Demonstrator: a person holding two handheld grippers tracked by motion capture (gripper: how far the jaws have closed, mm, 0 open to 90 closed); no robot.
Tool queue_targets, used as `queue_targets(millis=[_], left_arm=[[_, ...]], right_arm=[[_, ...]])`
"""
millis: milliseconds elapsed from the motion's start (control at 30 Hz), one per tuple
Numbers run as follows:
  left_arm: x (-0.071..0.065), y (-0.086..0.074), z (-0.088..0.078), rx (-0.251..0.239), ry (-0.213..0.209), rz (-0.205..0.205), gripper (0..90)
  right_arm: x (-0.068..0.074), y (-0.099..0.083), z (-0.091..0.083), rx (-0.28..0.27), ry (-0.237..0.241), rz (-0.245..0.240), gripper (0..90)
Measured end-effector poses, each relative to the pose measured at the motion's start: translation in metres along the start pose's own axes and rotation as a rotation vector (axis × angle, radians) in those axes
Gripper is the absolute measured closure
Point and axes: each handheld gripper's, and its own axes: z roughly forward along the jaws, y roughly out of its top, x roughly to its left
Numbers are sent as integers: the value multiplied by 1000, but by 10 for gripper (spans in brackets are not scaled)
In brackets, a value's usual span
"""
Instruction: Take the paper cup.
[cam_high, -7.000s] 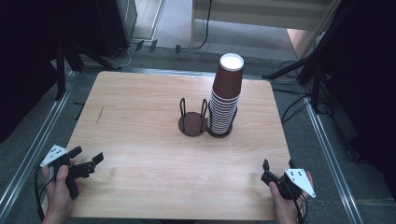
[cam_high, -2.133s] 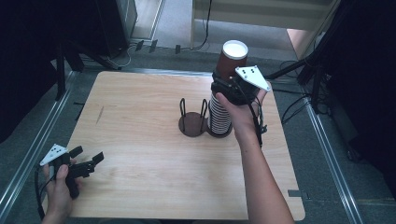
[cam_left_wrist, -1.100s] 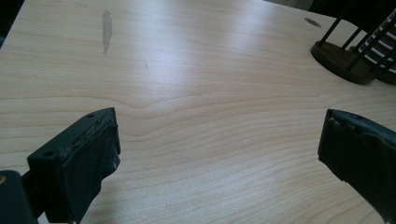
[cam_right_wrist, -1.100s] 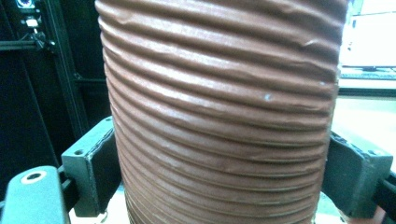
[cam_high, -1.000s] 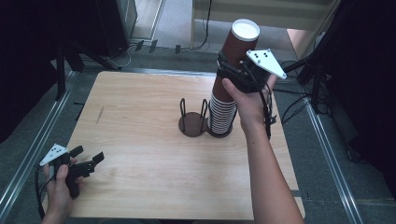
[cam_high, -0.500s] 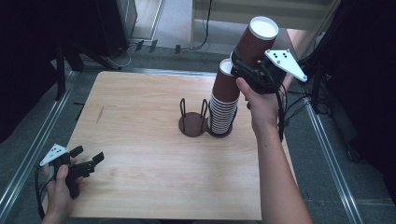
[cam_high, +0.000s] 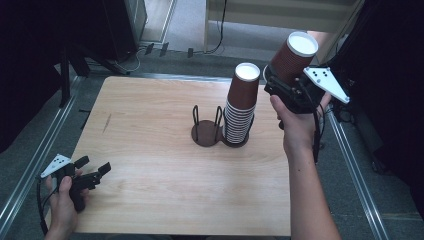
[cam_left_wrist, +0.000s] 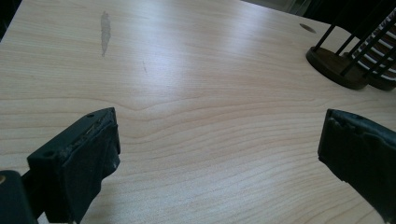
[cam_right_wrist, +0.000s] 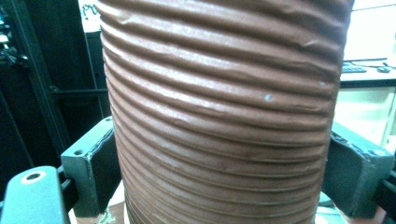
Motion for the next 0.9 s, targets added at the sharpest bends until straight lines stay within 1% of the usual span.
queue_targets(millis=[133, 167, 233, 267, 333, 400, 433, 467, 500, 600, 633, 667, 700, 800, 833, 867, 900], left_arm=[[2, 0, 0, -14, 2, -12, 0], [4, 1, -1, -31, 0, -17, 0], [4, 1, -1, -31, 8, -18, 0], [3, 1, -1, -33, 12, -11, 0], [1, 1, -1, -26, 22, 19, 0], [-2, 1, 0, -20, 23, 41, 0], [-2, 1, 0, -20, 23, 41, 0], [-4, 0, 1, -16, 27, 56, 0], [-4, 1, 0, -15, 28, 60, 0], [-4, 1, -1, -16, 19, 60, 0], [-4, 2, -3, -24, 12, 55, 0], [-5, 4, -5, -51, -5, 49, 0], [-7, 6, -7, -66, -15, 51, 0], [-15, 11, -9, -76, -25, 67, 0], [-15, 11, -9, -76, -25, 67, 0], [-20, 13, -9, -79, -36, 73, 0], [-24, 16, -9, -77, -46, 80, 0]], right_arm=[[-8, -6, -8, 6, -15, 11, 120], [-9, -8, -10, 8, -19, 11, 120], [-12, -13, -14, 16, -23, 2, 120], [-13, -16, -16, 19, -26, -1, 120], [-14, -22, -19, 28, -27, 3, 119], [-17, -27, -22, 35, -31, -1, 119], [-17, -27, -22, 35, -31, -1, 119], [-18, -33, -25, 42, -30, 6, 119], [-19, -35, -27, 46, -30, 6, 119], [-20, -40, -30, 53, -28, 9, 119], [-21, -44, -33, 55, -26, 10, 119], [-21, -45, -35, 55, -29, 10, 119], [-21, -47, -36, 56, -28, 7, 119], [-21, -53, -41, 53, -23, 14, 119], [-21, -53, -41, 53, -23, 14, 119], [-19, -55, -43, 57, -23, 12, 119], [-18, -60, -46, 60, -21, -2, 119]])
